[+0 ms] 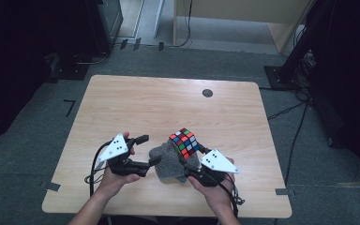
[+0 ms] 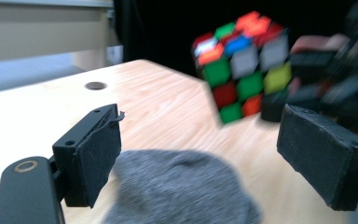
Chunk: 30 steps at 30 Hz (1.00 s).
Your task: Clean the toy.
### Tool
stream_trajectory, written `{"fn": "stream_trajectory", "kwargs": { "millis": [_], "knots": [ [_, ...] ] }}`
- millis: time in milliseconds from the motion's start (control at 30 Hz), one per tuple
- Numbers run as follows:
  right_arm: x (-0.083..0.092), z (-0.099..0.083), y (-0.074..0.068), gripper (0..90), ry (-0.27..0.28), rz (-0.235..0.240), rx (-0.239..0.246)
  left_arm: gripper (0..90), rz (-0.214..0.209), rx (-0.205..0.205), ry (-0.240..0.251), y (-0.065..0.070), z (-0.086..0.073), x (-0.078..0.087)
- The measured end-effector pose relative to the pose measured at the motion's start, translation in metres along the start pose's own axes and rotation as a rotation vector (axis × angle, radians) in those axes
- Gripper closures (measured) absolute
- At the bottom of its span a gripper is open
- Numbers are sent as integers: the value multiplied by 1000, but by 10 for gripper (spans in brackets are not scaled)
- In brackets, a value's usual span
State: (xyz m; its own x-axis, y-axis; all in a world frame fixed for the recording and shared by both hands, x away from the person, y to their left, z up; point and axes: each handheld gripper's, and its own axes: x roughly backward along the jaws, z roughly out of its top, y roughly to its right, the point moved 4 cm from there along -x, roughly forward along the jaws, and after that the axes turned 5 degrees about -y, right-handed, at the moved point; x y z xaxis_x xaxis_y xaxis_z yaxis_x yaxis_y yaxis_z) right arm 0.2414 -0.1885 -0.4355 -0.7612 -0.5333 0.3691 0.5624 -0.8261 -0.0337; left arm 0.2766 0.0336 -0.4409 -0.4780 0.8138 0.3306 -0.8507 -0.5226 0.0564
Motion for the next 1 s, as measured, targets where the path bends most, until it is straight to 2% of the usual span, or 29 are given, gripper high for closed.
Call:
{"fn": "stream_trajectory", "kwargs": {
  "millis": [33,67,100,133,233,300,533,600,767,833,867,967,1000],
  "knots": [
    [2,1,0,347,-9,19,-22,140,25,-30,-13,1,-2,-2],
    [2,1,0,347,-9,19,-22,140,46,-62,-26,3,-4,-4],
    [1,2,-1,347,-21,40,-48,140,58,-90,-36,5,-6,-6],
    [1,2,-1,347,-21,40,-48,140,75,-127,-45,8,-7,-7],
    [-1,3,-5,347,-37,85,-95,140,130,-230,-72,16,-11,-12],
    [-1,4,-8,347,-48,110,-116,140,152,-278,-86,20,-13,-14],
    [-3,4,-17,347,-100,157,-151,151,205,-393,-117,26,-18,-19],
    [-4,4,-19,347,-120,193,-165,154,227,-439,-120,28,-19,-19],
    [-9,3,-27,347,-183,241,-178,154,236,-486,-106,34,-19,-20],
    [-13,0,-30,346,-230,263,-189,164,235,-502,-101,37,-20,-21],
    [-13,0,-30,346,-230,263,-189,164,236,-513,-101,38,-20,-21],
    [-17,-4,-34,344,-268,289,-199,256,235,-551,-105,41,-23,-23],
    [-19,-5,-35,343,-277,302,-202,275,221,-566,-107,42,-24,-22]
  ]
}}
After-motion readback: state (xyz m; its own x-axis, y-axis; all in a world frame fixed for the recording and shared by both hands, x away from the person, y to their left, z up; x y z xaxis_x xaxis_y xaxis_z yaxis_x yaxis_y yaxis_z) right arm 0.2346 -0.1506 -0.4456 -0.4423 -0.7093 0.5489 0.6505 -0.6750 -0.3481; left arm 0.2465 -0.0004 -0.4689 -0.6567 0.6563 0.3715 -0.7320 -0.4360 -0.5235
